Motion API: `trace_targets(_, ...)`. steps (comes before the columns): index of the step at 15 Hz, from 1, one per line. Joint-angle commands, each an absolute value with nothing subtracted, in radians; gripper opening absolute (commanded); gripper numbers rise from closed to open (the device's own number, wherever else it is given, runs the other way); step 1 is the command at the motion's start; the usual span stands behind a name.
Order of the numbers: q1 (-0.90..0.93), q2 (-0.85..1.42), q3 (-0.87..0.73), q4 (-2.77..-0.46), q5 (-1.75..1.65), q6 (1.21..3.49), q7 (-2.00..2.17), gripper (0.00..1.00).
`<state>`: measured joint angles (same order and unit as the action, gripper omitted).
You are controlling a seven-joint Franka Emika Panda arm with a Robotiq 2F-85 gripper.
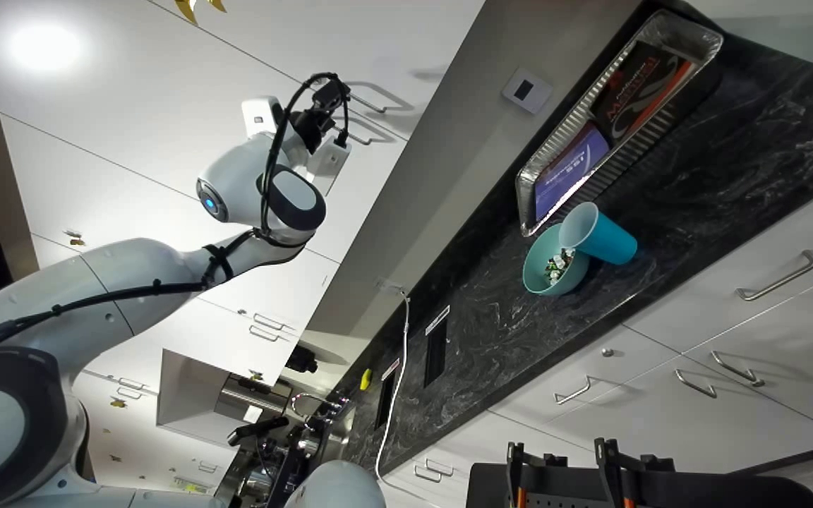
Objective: Open the upper cupboard door
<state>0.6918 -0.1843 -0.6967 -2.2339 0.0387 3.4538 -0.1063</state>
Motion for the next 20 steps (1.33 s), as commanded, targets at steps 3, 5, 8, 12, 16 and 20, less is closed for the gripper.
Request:
trace_targets(3,0.751,-0.157,-0.766,-2.165,0.025,3.453,-0.052,1.00)
trace_targets(5,0.782,-0.161,-0.794,-2.169,0.017,3.453,-0.049,1.00)
trace_targets(8,0.835,-0.164,-0.843,-2.176,0.005,3.453,-0.049,1.00)
trace_targets(12,0.891,-0.158,-0.906,-2.172,0.006,3.453,-0.052,1.00)
trace_targets(16,0.941,-0.152,-0.965,-2.169,0.013,3.453,-0.053,0.75)
trace_targets(20,0.990,-0.156,-1.014,-2.167,0.014,3.453,-0.056,0.49)
